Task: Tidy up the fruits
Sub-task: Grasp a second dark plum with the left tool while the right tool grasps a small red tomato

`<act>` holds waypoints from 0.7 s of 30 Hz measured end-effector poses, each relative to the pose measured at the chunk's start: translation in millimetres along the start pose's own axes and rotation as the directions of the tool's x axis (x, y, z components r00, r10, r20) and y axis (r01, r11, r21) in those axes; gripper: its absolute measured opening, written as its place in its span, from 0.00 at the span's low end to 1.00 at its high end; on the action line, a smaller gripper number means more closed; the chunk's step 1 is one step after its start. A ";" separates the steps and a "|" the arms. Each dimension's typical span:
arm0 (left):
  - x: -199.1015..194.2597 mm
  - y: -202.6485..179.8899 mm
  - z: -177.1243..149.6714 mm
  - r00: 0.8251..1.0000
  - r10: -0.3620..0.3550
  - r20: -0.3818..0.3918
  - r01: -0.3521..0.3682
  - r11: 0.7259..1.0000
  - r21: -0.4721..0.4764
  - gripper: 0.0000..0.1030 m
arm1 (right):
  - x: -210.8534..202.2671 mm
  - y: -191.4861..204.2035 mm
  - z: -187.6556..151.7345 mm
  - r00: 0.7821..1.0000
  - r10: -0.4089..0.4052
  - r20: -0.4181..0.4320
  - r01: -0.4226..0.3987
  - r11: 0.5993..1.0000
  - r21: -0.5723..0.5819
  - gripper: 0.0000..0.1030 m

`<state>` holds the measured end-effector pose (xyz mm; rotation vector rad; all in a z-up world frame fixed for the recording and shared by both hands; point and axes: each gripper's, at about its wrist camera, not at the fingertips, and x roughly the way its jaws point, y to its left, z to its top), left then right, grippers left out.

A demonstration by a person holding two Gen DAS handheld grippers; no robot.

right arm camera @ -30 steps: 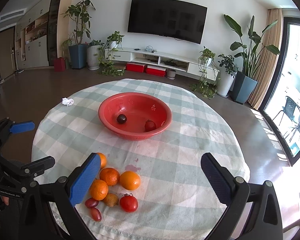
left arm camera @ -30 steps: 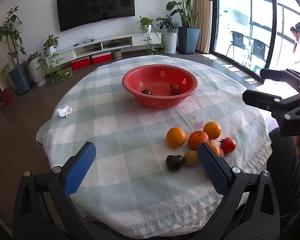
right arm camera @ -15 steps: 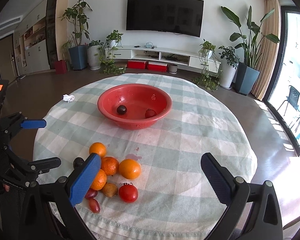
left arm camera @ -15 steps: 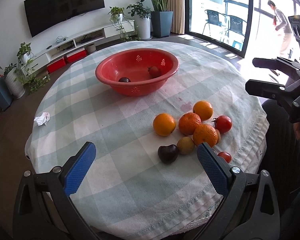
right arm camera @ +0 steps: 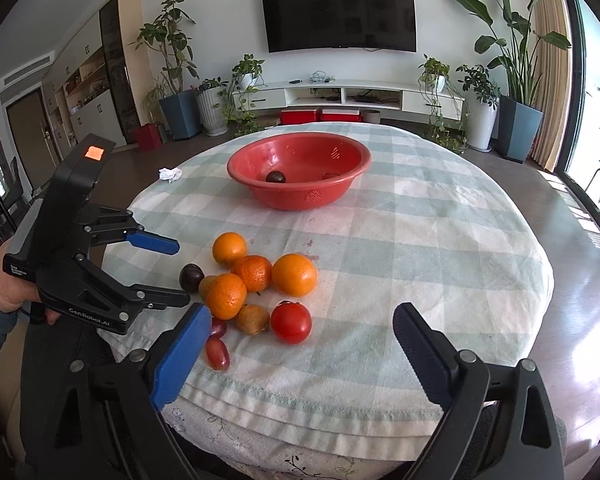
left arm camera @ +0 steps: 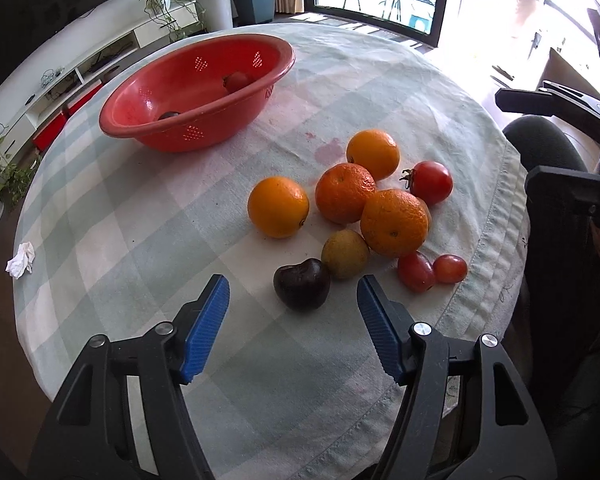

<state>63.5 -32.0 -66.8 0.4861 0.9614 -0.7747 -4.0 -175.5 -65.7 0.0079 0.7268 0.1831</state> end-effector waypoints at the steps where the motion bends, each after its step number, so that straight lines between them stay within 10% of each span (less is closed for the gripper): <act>1: 1.5 -0.1 0.6 1.000 -0.004 0.002 0.004 1.000 -0.005 0.63 | 1.0 1.4 -0.3 1.000 0.005 -0.002 -0.005 1.000 -0.003 0.92; 21: 13.7 -7.9 2.1 0.999 -0.045 -0.024 0.045 0.999 0.008 0.44 | 15.1 20.3 -22.0 0.992 0.095 -0.085 -0.098 0.995 -0.031 0.75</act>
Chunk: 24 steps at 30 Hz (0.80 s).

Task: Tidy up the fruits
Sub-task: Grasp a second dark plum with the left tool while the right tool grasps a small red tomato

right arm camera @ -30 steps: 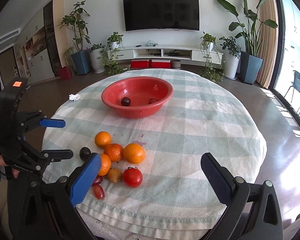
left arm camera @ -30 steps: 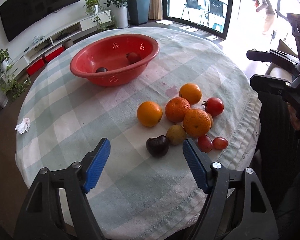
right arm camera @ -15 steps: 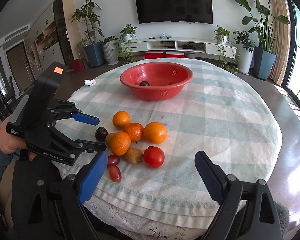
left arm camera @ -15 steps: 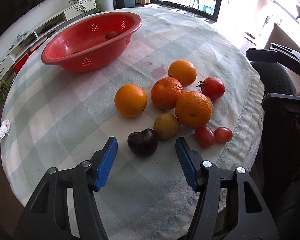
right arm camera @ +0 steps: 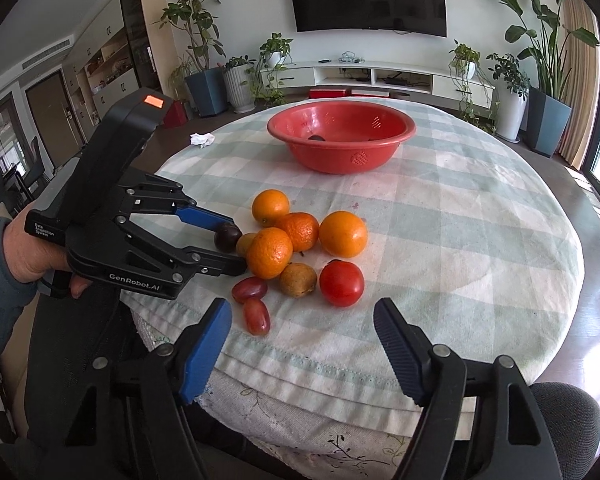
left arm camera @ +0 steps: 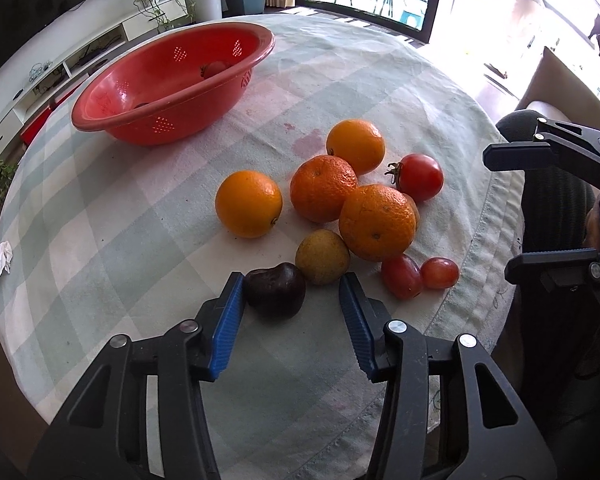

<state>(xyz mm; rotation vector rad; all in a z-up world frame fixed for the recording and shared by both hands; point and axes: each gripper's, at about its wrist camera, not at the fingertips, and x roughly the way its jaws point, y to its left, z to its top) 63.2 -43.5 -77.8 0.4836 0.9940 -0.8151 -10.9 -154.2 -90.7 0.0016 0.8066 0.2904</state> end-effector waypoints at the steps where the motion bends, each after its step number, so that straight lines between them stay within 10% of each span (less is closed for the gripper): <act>1: 0.2 -0.1 0.1 1.000 -0.001 -0.001 0.001 1.000 0.002 0.44 | 1.1 0.8 -0.7 1.000 0.006 -0.005 -0.006 1.000 0.001 0.75; 6: 0.2 1.7 -1.3 1.000 -0.015 -0.003 0.015 1.000 -0.005 0.26 | 4.7 5.9 -3.3 1.000 0.017 -0.017 -0.017 1.000 -0.006 0.75; 24: -1.1 9.5 0.5 0.999 -0.042 0.025 0.043 0.997 -0.056 0.26 | 16.3 8.6 -7.5 0.999 0.020 -0.049 -0.020 1.000 -0.006 0.67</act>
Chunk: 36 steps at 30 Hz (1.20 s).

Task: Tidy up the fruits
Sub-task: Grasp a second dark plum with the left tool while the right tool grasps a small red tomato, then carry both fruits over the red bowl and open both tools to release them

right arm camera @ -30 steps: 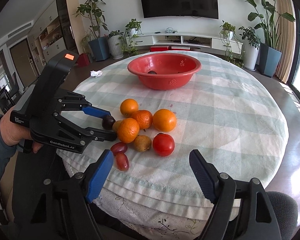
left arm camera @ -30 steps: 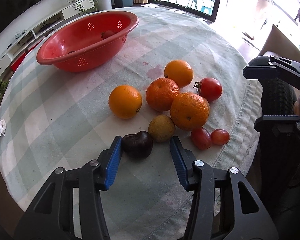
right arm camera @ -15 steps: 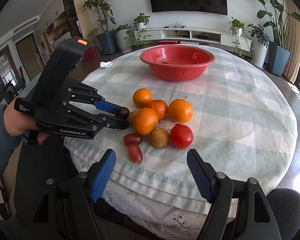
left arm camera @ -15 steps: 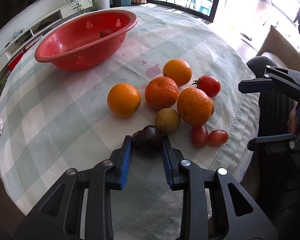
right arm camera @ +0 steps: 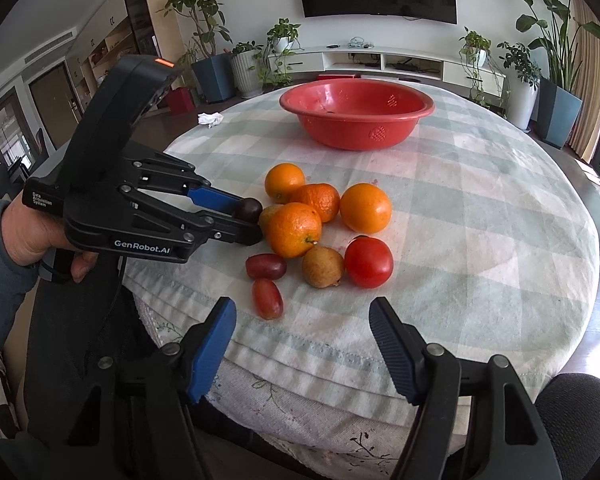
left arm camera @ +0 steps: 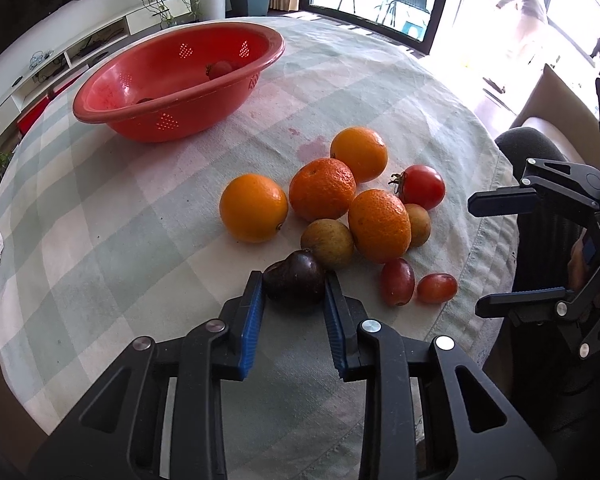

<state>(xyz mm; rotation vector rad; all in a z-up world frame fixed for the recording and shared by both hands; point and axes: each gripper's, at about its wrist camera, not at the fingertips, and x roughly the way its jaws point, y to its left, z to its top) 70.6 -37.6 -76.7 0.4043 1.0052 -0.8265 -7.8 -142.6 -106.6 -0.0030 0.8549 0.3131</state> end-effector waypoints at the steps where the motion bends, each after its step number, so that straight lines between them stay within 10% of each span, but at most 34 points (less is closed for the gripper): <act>1: -2.0 1.3 -0.3 1.000 -0.003 0.008 0.003 1.000 -0.010 0.26 | 1.0 0.7 0.2 1.000 0.003 -0.003 -0.003 1.000 -0.003 0.66; 14: -44.3 25.7 -16.6 0.988 0.030 0.152 -0.001 0.982 -0.189 0.26 | 25.4 22.0 7.2 0.998 0.015 -0.054 -0.021 0.994 -0.106 0.39; 36: -53.9 17.9 -20.0 0.981 0.024 0.194 0.016 0.980 -0.199 0.26 | 28.7 27.1 11.5 0.995 0.030 -0.093 -0.040 0.993 -0.110 0.19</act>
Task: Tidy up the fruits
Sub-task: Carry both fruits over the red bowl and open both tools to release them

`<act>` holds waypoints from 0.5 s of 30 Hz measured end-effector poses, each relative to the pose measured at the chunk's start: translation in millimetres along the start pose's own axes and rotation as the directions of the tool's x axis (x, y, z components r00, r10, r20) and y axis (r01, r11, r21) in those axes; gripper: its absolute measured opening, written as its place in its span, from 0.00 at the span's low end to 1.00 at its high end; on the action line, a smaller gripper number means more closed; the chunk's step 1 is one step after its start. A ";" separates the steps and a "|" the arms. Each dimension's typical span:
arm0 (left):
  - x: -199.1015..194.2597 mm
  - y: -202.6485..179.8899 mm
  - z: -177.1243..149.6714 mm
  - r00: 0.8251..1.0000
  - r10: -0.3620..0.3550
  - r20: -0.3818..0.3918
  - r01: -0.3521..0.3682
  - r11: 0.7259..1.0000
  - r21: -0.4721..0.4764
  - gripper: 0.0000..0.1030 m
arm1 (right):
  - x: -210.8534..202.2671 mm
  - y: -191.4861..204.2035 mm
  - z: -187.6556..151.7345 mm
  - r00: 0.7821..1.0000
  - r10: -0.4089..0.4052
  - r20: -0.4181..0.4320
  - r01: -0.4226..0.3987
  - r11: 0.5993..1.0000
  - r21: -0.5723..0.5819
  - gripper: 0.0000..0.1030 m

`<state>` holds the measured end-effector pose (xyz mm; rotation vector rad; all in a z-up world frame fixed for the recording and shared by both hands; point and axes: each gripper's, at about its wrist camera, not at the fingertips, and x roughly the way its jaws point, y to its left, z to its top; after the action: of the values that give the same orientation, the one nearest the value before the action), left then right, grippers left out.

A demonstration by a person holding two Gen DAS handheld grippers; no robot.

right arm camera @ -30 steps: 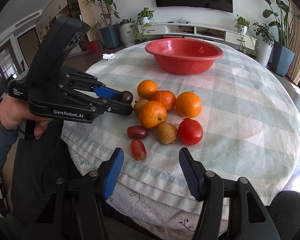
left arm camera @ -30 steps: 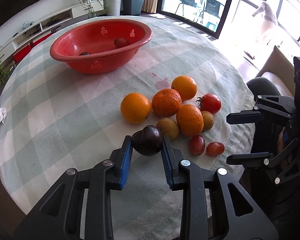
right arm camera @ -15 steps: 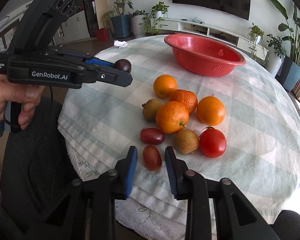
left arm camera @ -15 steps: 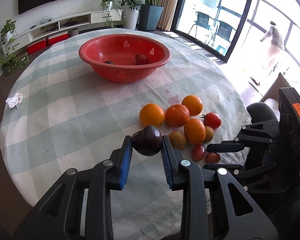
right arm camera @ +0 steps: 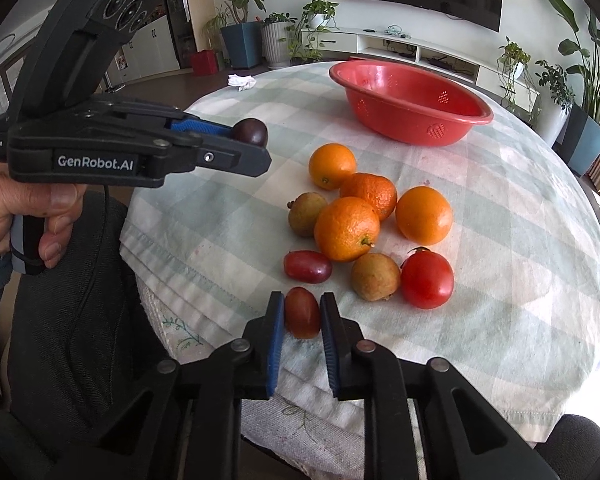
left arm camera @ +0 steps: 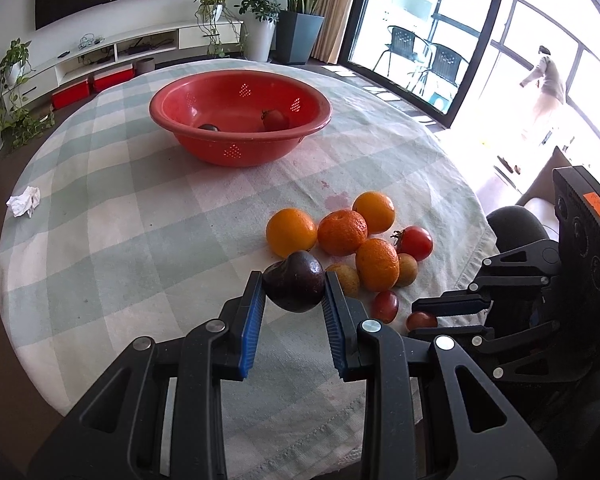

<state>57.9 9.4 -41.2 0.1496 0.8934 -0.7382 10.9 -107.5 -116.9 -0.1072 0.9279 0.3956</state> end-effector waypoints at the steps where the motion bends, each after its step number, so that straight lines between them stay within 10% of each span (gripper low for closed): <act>1: -0.9 -0.1 1.6 1.000 0.001 0.004 -0.001 1.000 0.000 0.26 | -3.3 -0.9 0.6 1.000 0.013 0.005 -0.013 1.000 0.012 0.19; 15: -5.3 9.0 87.2 0.994 0.051 0.092 -0.055 0.998 0.033 0.26 | -60.5 -68.2 72.9 0.980 0.022 0.197 -0.044 0.993 0.109 0.19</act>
<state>118.6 -17.1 16.6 0.1693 0.7868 -0.7064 59.6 -168.9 -30.4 0.0500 0.7569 0.3768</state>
